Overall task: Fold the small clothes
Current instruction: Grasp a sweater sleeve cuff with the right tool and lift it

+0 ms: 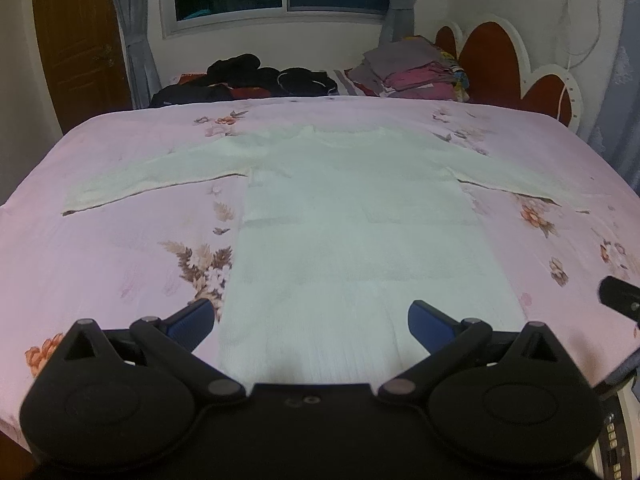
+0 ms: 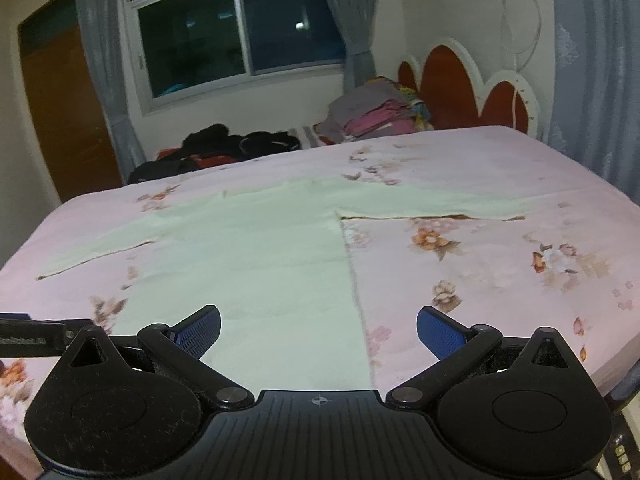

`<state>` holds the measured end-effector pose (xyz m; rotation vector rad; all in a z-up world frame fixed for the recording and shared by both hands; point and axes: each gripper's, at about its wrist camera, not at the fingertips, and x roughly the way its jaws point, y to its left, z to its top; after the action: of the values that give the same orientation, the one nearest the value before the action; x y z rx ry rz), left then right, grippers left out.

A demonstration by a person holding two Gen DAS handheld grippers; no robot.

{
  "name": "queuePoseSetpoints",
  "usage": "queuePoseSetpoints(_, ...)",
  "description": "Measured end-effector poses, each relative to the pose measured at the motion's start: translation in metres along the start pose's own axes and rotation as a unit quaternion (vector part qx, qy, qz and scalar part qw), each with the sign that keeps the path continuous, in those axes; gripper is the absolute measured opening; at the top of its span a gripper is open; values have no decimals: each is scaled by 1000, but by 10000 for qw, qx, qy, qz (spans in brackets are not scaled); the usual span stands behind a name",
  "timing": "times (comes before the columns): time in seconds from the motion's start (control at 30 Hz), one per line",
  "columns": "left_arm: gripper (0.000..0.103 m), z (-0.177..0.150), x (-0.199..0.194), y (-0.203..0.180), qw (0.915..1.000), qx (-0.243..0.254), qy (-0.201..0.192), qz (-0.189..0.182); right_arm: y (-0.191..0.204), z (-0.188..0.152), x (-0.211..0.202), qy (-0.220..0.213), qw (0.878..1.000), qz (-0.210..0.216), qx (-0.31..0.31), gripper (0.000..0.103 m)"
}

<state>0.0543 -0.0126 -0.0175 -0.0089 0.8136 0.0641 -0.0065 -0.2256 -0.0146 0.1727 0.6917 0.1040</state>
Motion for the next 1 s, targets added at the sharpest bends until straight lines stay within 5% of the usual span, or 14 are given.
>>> queuePoseSetpoints(0.7, 103, 74, 132, -16, 9991, -385, 101, 155, -136, 73, 167, 176, 9958, -659, 610, 103)
queuePoseSetpoints(1.0, 103, 96, 173, -32, 9990, -287, 194, 284, -242, 90, 248, 395, 9785, -1025, 1744, 102)
